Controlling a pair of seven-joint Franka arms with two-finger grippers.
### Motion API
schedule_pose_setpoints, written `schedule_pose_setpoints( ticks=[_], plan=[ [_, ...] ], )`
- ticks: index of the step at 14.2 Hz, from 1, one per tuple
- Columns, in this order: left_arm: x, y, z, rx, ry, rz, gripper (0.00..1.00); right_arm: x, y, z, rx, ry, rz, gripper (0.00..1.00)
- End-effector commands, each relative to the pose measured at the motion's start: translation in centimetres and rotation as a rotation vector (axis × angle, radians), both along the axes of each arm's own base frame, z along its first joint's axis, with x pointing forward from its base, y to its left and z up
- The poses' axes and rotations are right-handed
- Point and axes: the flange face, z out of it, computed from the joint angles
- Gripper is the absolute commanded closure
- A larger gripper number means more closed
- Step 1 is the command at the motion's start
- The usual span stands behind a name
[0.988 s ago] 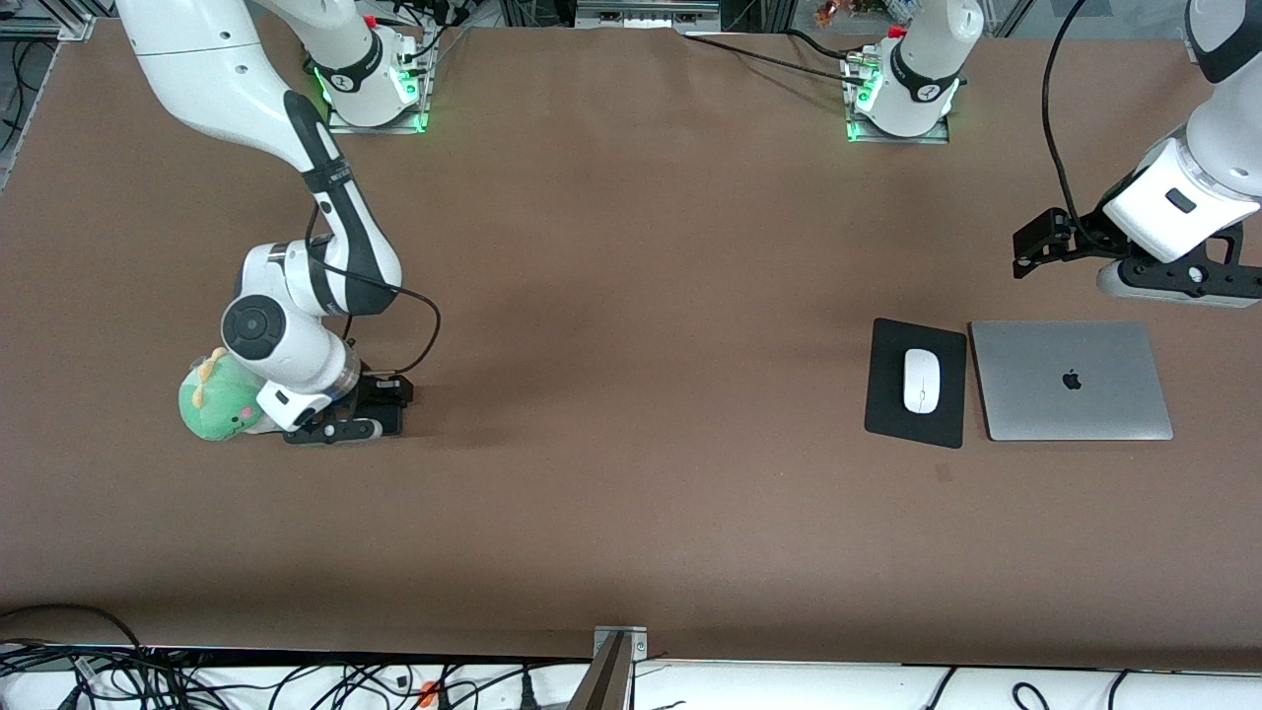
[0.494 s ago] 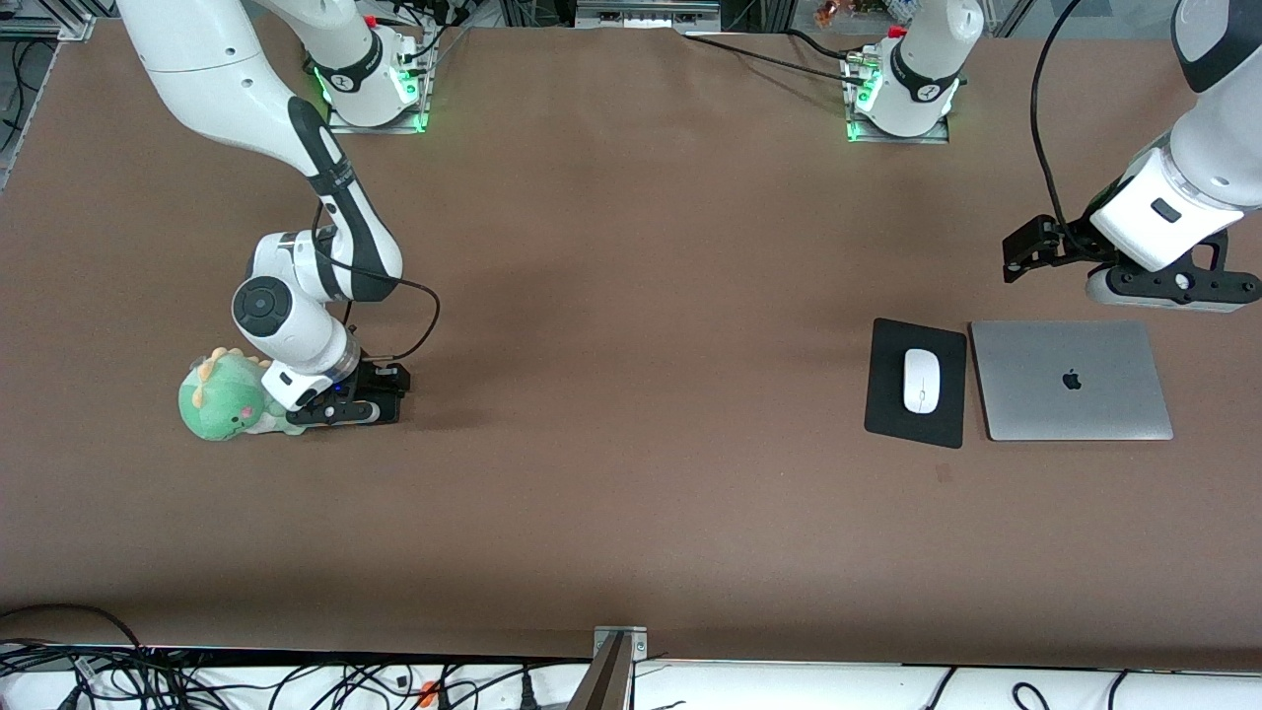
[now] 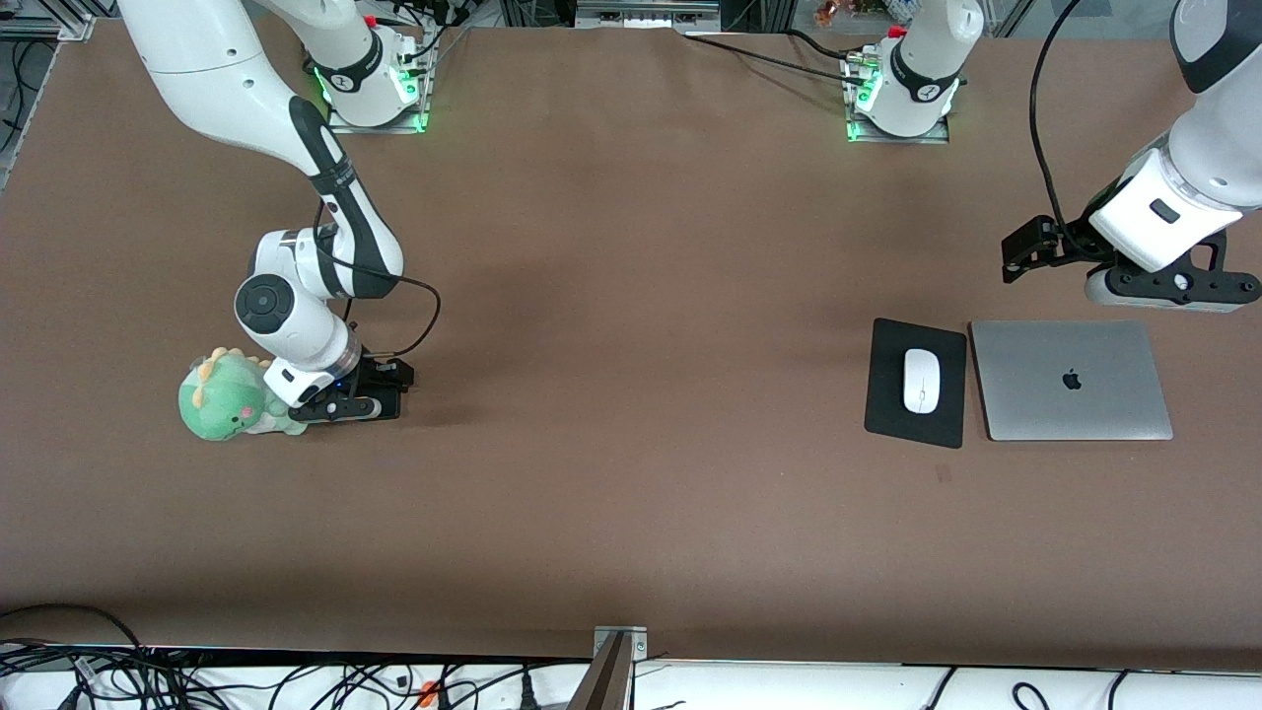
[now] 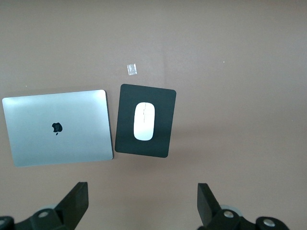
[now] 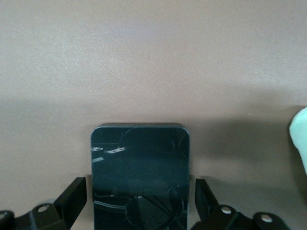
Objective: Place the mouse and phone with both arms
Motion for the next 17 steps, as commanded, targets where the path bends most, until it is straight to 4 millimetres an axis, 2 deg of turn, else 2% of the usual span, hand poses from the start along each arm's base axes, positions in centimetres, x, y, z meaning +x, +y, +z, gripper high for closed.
schedule_pose_setpoints(
  ticks=[1,5,8,10,14,17],
  plan=[
    [0.3,-0.3,0.3,0.018,-0.005,0.0,0.0,0.8,0.4,2.4,0.022,0.018,0.01,0.0],
    [0.2,-0.4,0.4,0.018,-0.005,-0.002,0.0,4.3,1.4,8.3,0.026,0.109,0.02,0.0],
    [0.3,-0.4,0.3,0.018,-0.003,-0.002,0.0,6.6,0.7,13.2,0.02,0.131,0.012,0.0],
    [0.3,-0.4,0.2,0.018,-0.003,-0.002,0.0,7.3,-0.1,16.9,0.019,0.131,-0.001,0.0],
    [0.3,-0.4,0.1,0.018,0.0,-0.002,0.0,6.3,-2.9,24.3,0.023,0.109,-0.032,0.0],
    [0.3,-0.4,0.1,0.018,0.0,-0.002,0.0,3.9,-4.9,29.5,0.032,0.139,-0.061,0.0]
  ],
)
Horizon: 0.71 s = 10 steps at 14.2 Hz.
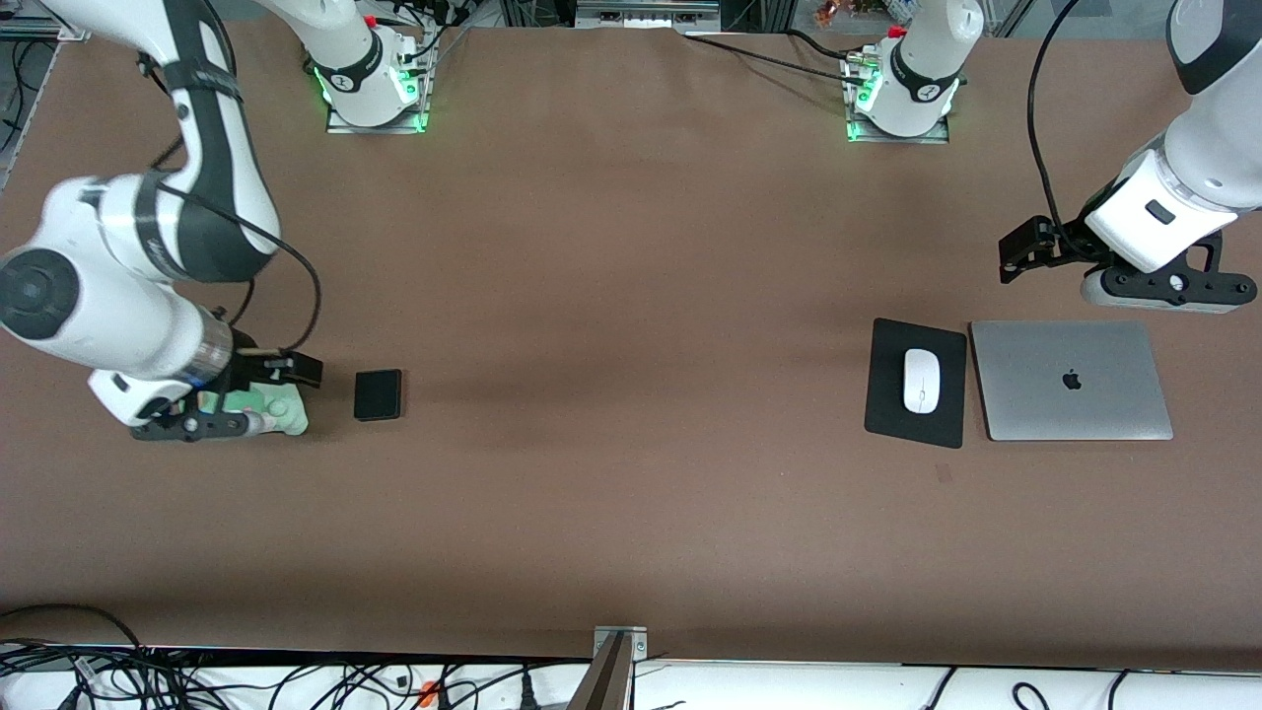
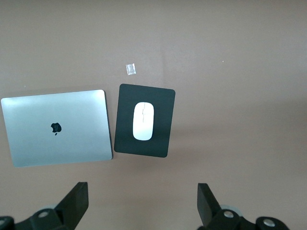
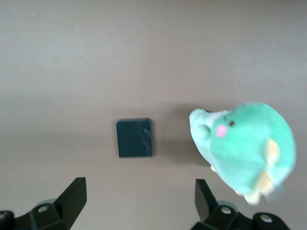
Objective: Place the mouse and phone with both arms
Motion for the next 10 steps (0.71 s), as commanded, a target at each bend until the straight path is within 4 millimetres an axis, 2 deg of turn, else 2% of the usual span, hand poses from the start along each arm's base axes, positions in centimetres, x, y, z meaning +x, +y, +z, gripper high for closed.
schedule_pose_setpoints(
  ticks=[1,3,6,8,10],
  plan=[
    [0.3,-0.2,0.3,0.018,-0.002,0.002,0.0,-2.9,-1.6,4.8,0.019,0.046,-0.013,0.0],
    [0.3,-0.1,0.4,0.018,-0.005,0.002,0.0,-4.2,-3.0,7.6,0.016,0.037,-0.03,0.0],
    [0.2,-0.1,0.5,0.018,-0.007,0.002,0.0,-5.2,-5.0,9.9,0.0,0.028,-0.04,0.0],
    [0.2,-0.1,0.5,0.018,-0.006,0.002,0.0,-5.9,-5.1,11.5,-0.015,0.007,-0.032,0.0],
    [0.2,-0.1,0.5,0.018,-0.004,0.002,0.0,-6.4,-5.4,12.2,-0.016,0.005,-0.037,0.0]
  ],
)
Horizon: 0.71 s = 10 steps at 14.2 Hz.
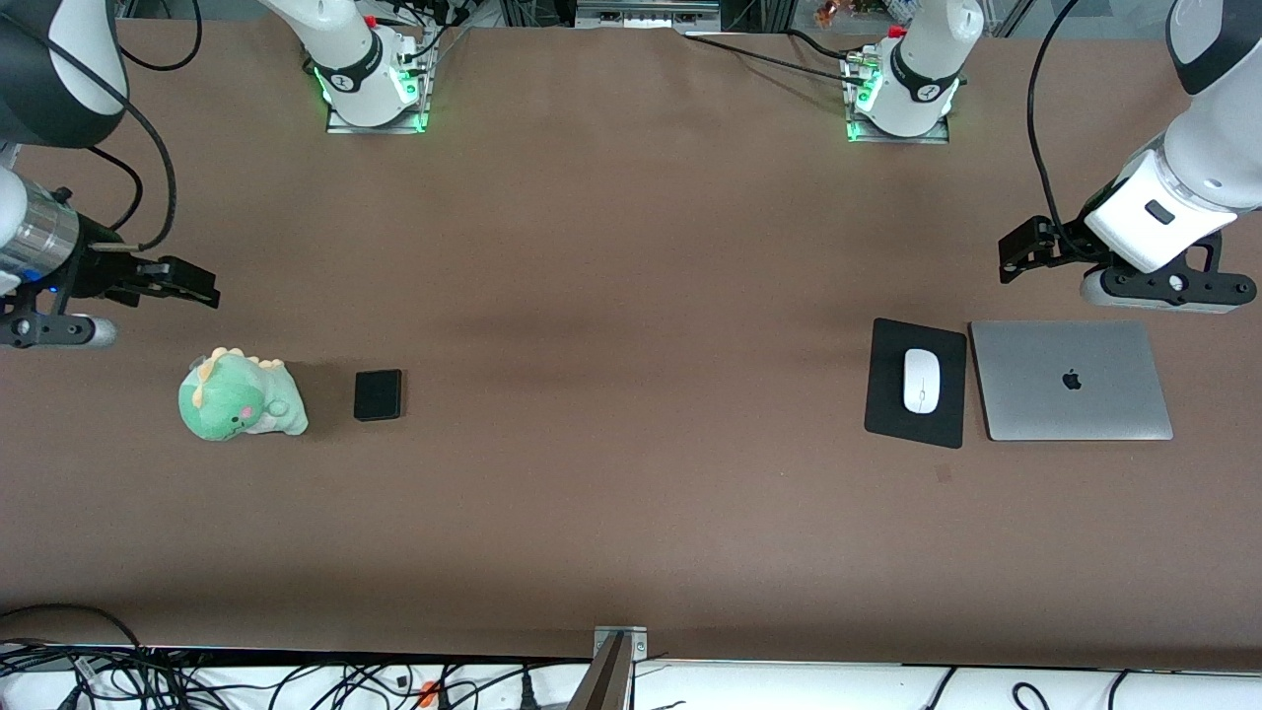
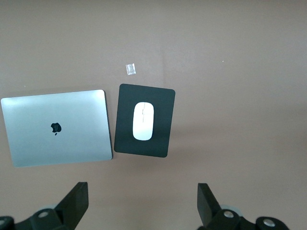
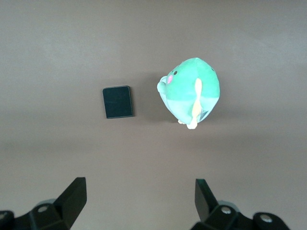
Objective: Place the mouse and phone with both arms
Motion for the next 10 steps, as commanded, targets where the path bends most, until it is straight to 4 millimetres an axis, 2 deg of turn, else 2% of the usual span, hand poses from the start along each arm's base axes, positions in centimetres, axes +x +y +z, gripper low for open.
schedule_pose_setpoints(
  ticks=[1,5,10],
  plan=[
    [0.2,-0.1,0.5,0.018,-0.004,0.002,0.0,-1.1,-0.1,1.2,-0.011,0.003,0.009,0.0],
    [0.2,-0.1,0.5,0.018,-0.004,0.002,0.0,-0.2,-0.1,3.0,-0.012,-0.042,0.019,0.0],
    [0.1,-0.1,0.5,0.018,-0.004,0.002,0.0,0.2,0.4,2.6,-0.009,-0.045,0.013,0.0]
  ],
)
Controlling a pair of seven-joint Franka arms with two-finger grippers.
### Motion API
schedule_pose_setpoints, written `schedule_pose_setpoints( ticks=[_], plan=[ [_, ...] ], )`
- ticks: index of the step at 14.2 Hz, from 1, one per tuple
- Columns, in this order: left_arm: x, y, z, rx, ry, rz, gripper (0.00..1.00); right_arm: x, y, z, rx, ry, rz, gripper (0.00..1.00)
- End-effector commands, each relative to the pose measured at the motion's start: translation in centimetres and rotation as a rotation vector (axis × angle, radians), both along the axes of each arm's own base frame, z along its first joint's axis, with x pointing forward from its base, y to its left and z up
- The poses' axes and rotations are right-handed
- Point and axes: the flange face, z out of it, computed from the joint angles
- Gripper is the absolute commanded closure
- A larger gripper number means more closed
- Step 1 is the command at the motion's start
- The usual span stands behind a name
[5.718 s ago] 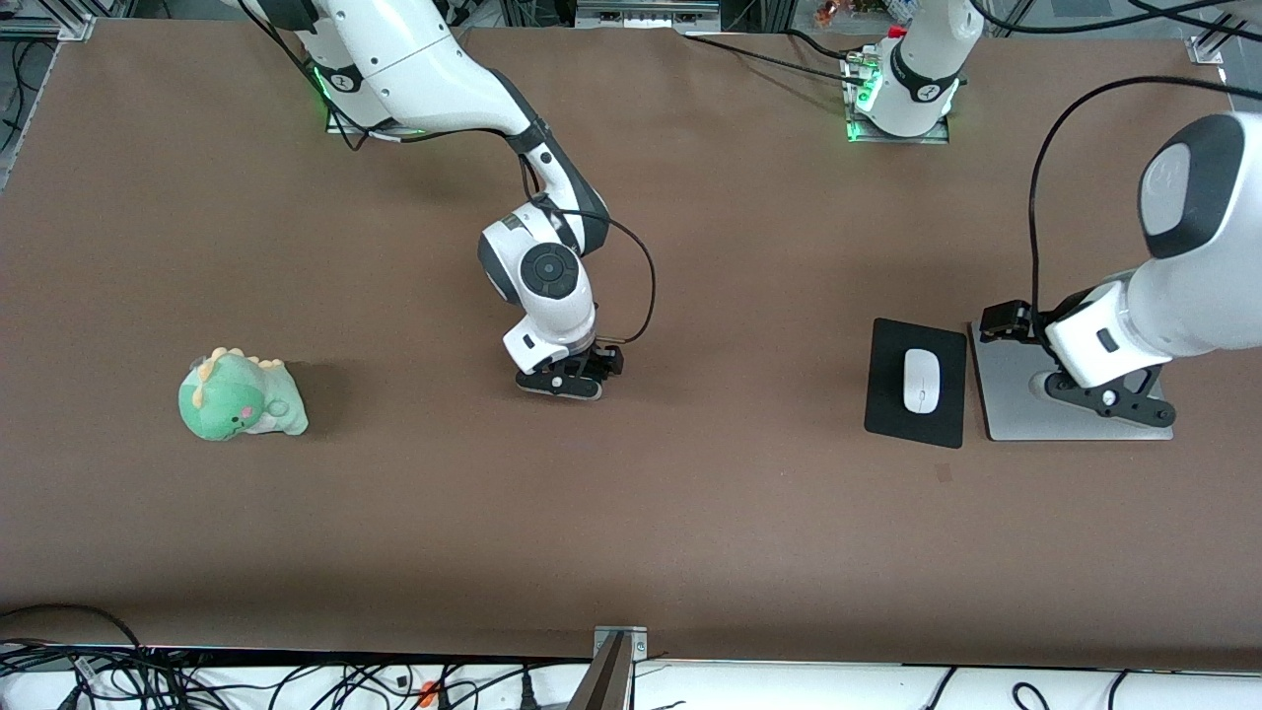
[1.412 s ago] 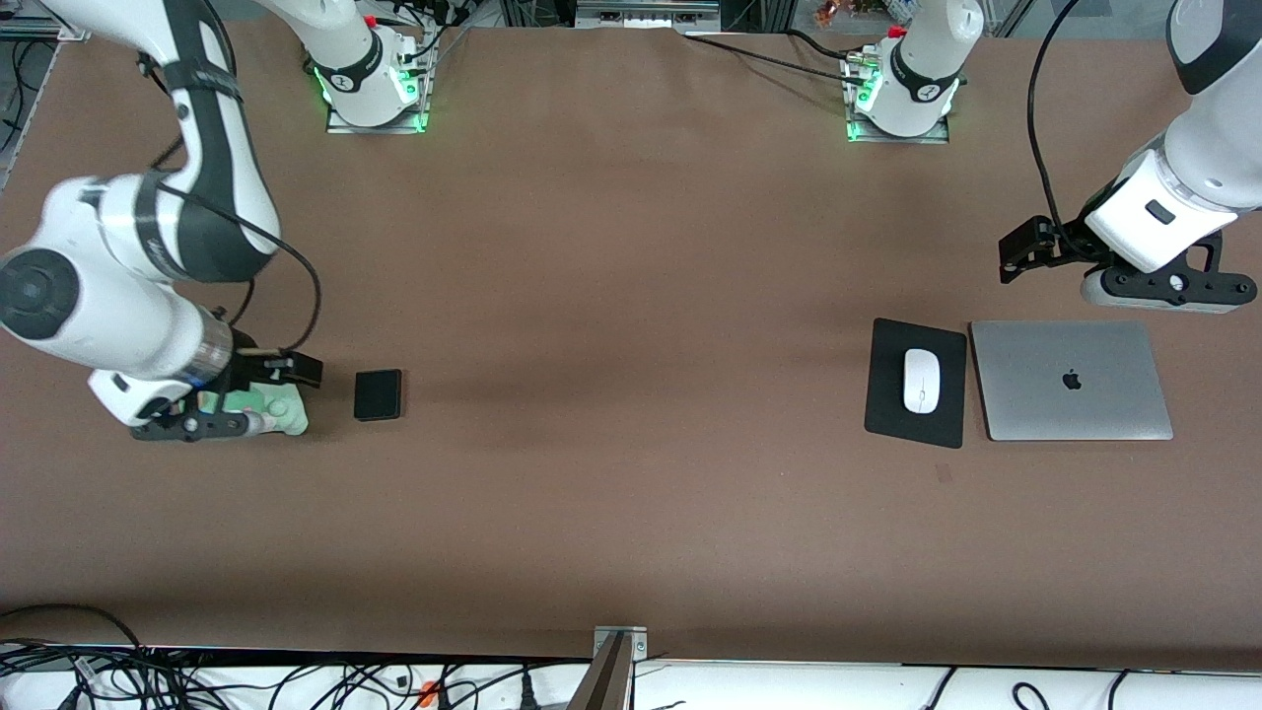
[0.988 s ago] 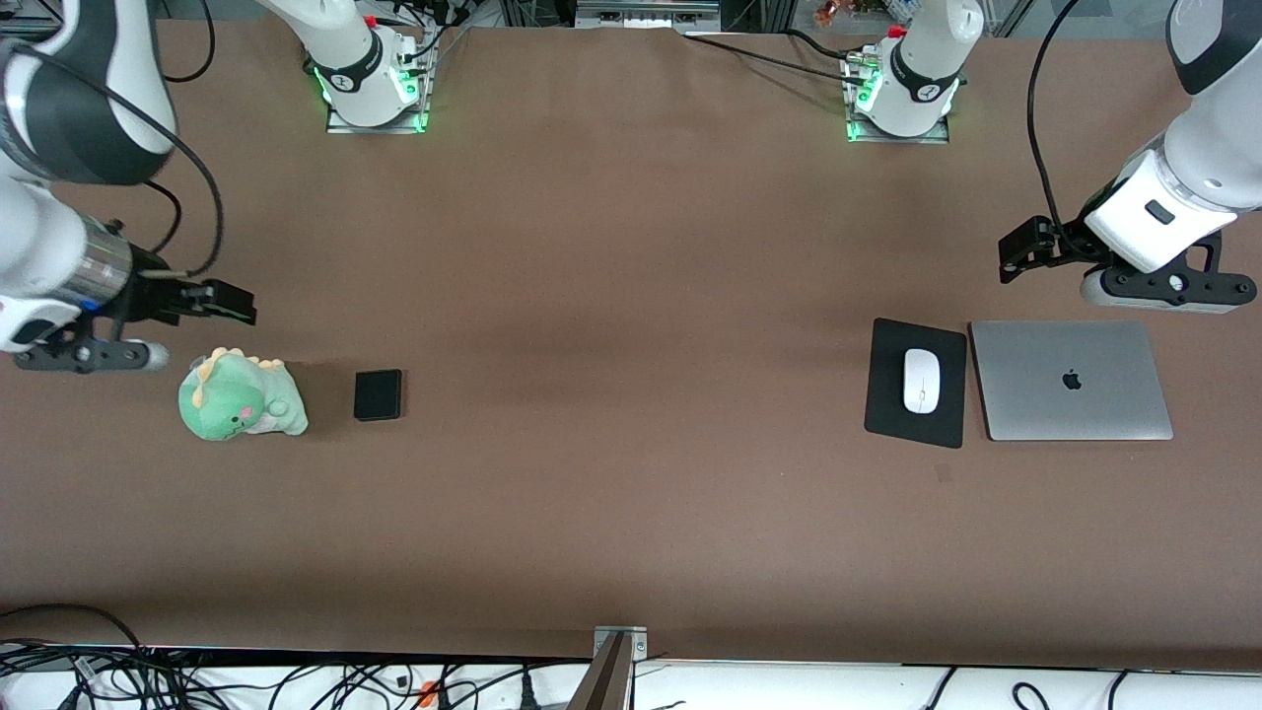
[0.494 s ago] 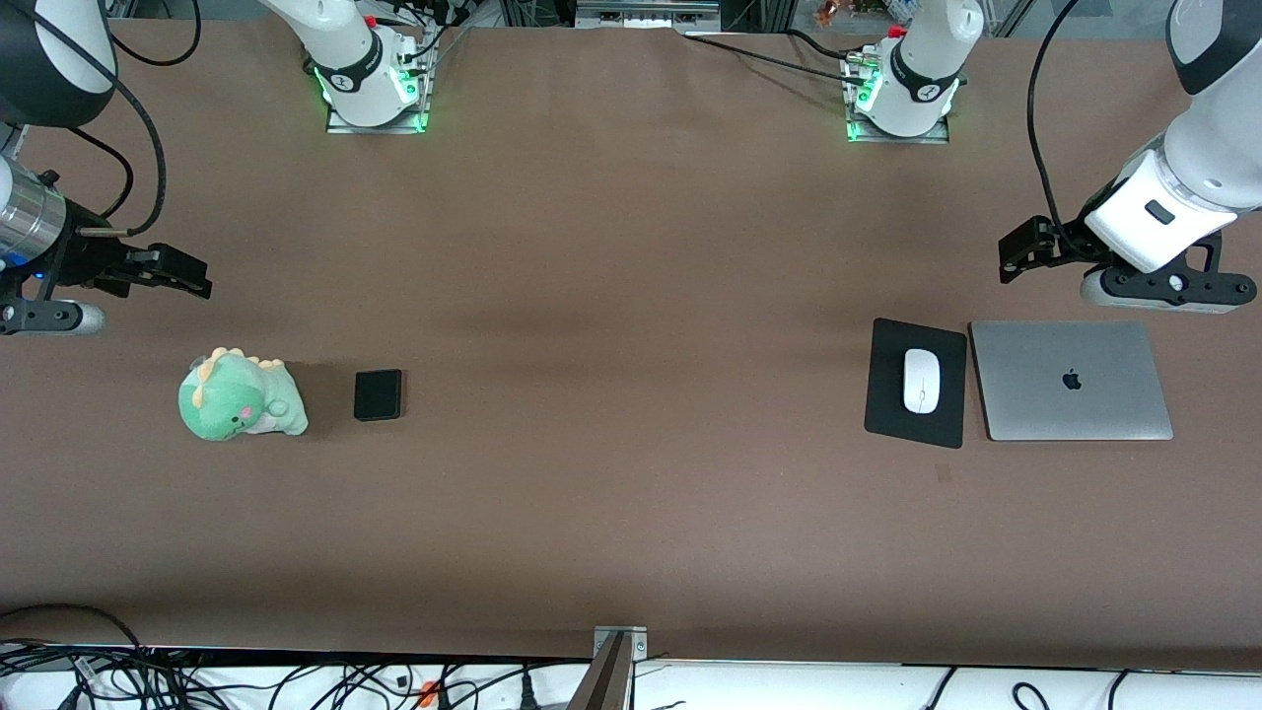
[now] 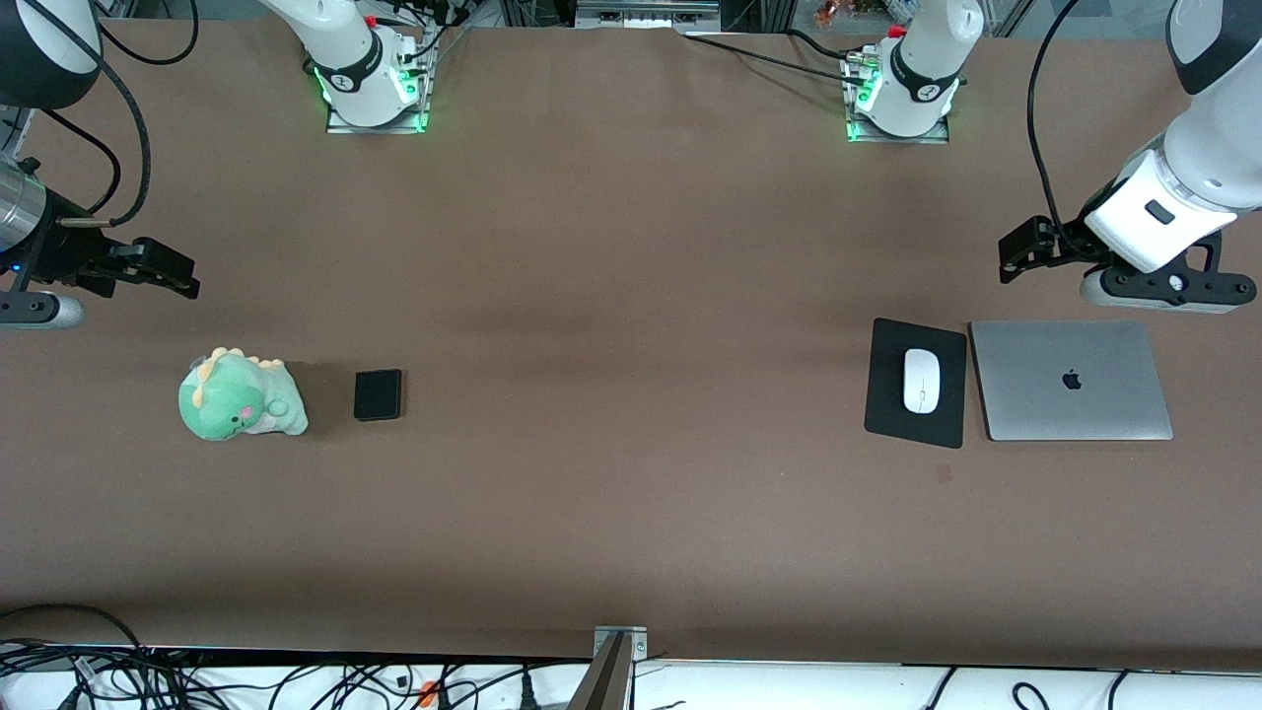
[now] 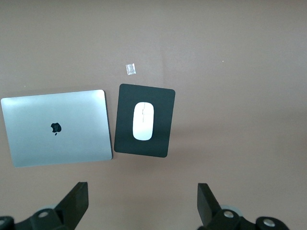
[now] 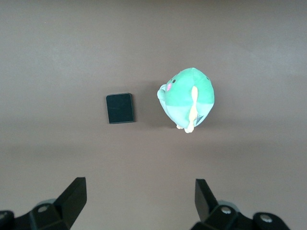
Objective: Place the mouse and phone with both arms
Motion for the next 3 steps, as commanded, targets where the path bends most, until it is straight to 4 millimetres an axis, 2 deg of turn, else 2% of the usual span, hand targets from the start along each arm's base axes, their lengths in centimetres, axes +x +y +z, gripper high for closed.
schedule_pose_setpoints(
  ticks=[1,3],
  plan=[
    [0.17,-0.13,0.42,0.018,-0.003,0.002,0.0,0.38,0.16,0.25,-0.007,-0.004,0.004,0.0],
    [0.18,-0.13,0.49,0.018,-0.004,0.002,0.0,0.38,0.17,0.25,-0.006,-0.004,0.004,0.0]
  ],
)
